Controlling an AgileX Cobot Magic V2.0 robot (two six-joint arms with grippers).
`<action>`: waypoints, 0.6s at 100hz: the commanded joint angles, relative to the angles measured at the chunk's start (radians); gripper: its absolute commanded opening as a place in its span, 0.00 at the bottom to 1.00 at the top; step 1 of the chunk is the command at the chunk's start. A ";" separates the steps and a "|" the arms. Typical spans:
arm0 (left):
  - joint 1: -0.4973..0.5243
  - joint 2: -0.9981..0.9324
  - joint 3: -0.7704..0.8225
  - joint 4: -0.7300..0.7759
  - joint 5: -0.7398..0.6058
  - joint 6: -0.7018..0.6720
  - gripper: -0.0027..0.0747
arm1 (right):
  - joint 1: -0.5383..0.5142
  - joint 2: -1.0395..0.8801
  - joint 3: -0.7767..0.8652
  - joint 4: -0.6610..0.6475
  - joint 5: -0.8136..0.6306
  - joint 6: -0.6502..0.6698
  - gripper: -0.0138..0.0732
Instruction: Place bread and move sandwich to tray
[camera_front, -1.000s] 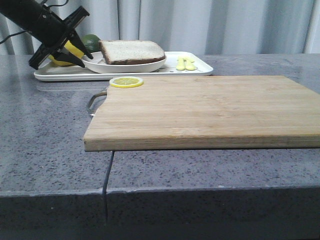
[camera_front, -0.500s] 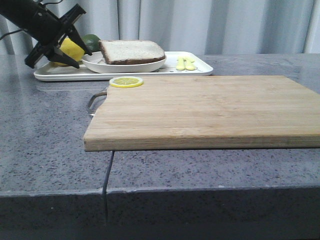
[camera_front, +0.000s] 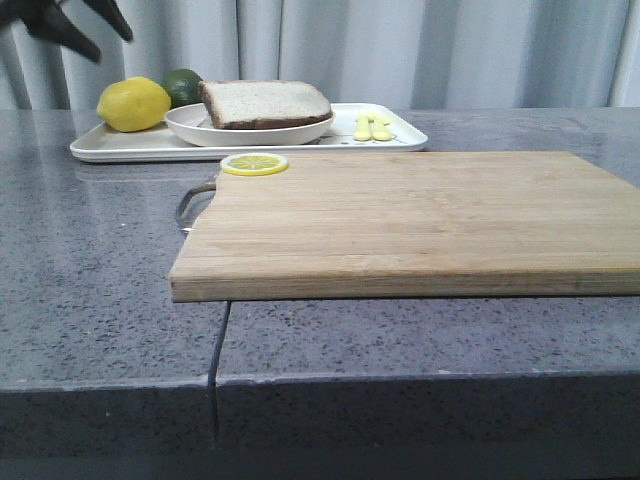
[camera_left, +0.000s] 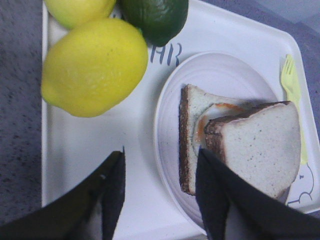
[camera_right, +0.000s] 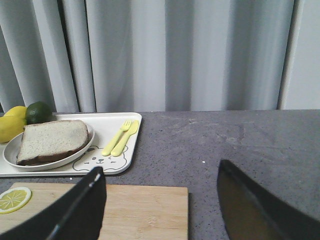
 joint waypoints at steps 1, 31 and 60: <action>-0.006 -0.135 -0.038 0.026 -0.030 0.028 0.43 | -0.008 -0.002 -0.027 0.005 -0.085 -0.001 0.72; -0.134 -0.426 0.160 0.245 -0.225 0.045 0.43 | -0.008 -0.002 -0.027 0.005 -0.078 -0.002 0.72; -0.251 -0.817 0.788 0.288 -0.738 0.045 0.43 | -0.008 -0.002 -0.027 0.005 -0.078 -0.023 0.72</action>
